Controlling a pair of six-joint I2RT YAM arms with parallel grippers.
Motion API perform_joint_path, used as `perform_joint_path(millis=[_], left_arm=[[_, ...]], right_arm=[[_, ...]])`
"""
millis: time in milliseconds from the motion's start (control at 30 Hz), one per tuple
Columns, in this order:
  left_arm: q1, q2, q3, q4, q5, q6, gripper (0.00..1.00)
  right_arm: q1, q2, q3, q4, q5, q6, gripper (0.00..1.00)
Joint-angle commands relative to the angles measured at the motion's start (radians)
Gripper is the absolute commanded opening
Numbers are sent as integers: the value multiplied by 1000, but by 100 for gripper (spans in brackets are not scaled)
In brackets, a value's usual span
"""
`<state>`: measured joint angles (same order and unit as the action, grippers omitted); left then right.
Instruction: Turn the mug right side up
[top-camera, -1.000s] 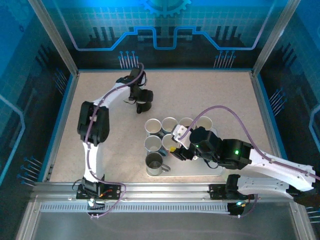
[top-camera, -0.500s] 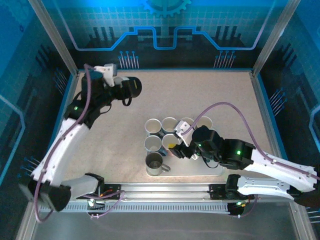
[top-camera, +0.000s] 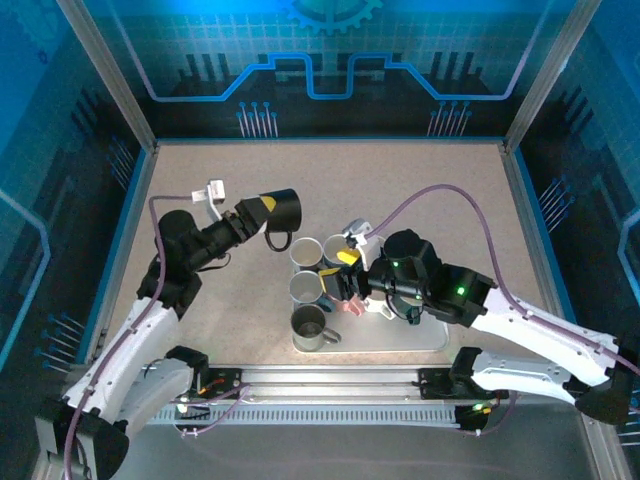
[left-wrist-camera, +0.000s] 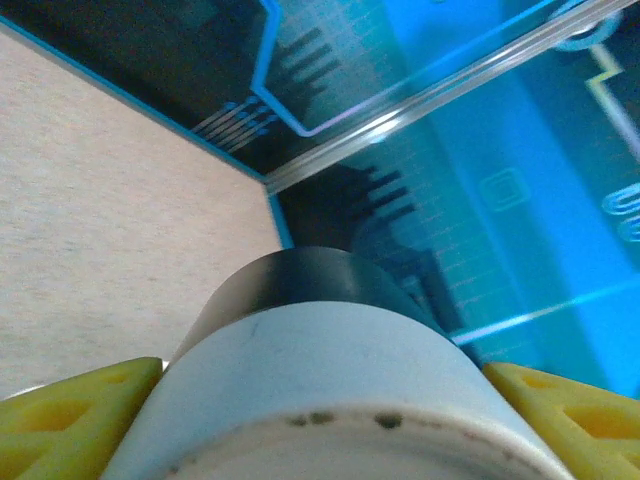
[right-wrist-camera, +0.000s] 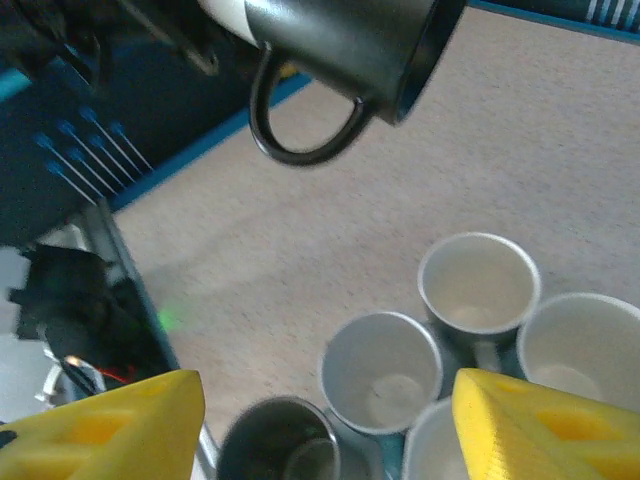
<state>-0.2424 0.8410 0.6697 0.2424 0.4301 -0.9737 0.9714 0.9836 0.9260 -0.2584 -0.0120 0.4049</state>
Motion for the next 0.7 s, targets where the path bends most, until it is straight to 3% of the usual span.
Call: perform_joint_path(millis=[0,267,667], left_arm=[[-3,-69,-18,385,70,-194,57],[-5,-123,-74,506,104,-214,58],[-11,-133,-108,563,131,-263,61]], right_arm=[[-53,-6,-49,229,-218,161,69],[-106,103,-117,653,-448,424,74],[-99,248,-52,758,-505,469,77]])
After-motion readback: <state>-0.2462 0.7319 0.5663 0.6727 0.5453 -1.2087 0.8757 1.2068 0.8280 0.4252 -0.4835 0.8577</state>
